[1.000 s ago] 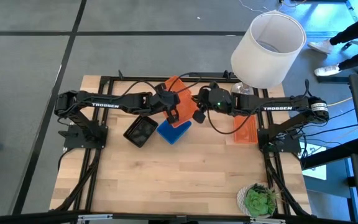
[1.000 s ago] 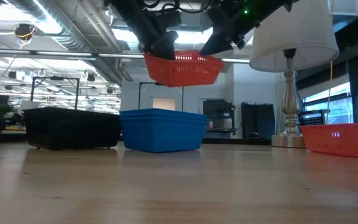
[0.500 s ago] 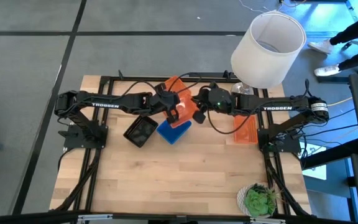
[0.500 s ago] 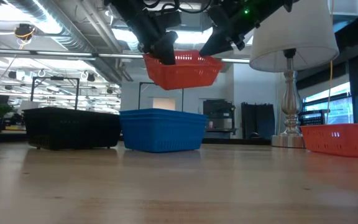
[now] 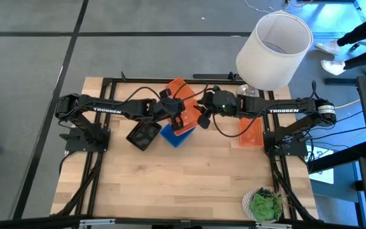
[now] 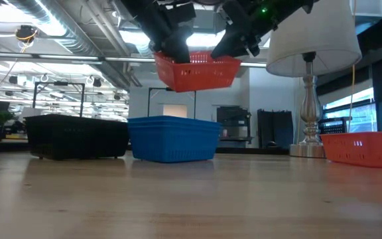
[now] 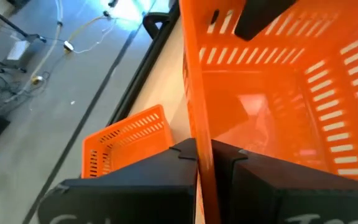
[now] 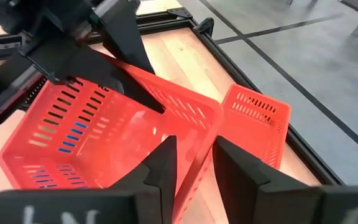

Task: Stack baskets by color
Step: Stack the bottom orange bin on the top orange bin

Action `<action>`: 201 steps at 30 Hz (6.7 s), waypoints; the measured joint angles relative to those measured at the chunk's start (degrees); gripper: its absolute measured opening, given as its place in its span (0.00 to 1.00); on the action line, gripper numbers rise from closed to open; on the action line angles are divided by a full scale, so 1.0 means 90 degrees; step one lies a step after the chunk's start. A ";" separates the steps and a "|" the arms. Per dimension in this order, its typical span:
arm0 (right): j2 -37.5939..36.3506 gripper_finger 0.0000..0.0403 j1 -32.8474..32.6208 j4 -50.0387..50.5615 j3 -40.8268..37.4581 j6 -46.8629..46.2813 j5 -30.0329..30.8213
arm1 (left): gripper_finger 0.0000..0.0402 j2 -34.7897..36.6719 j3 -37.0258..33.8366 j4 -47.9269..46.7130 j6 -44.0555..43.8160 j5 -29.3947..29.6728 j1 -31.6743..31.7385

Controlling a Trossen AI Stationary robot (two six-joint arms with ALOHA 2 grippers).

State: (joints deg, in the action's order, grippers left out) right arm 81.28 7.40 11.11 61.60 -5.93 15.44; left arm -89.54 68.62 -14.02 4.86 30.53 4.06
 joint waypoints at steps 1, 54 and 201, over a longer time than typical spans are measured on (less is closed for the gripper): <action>0.0000 0.25 0.0000 0.0024 0.0000 0.0011 0.0002 | 0.00 0.0001 0.0000 0.0014 0.0022 0.0078 -0.0039; 0.0005 0.01 0.1021 -0.0719 -0.0005 0.2874 0.0206 | 0.21 0.1540 0.0234 -0.0482 0.1149 0.1358 -0.0679; 0.2948 0.03 0.1574 0.4032 0.4102 0.8681 -0.2241 | 0.21 0.1739 0.0228 -0.2394 -0.0023 0.1140 0.0121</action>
State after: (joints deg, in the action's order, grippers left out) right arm 107.81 21.56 47.40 98.52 72.19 -4.73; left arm -73.89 70.67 -35.57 4.66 40.80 5.15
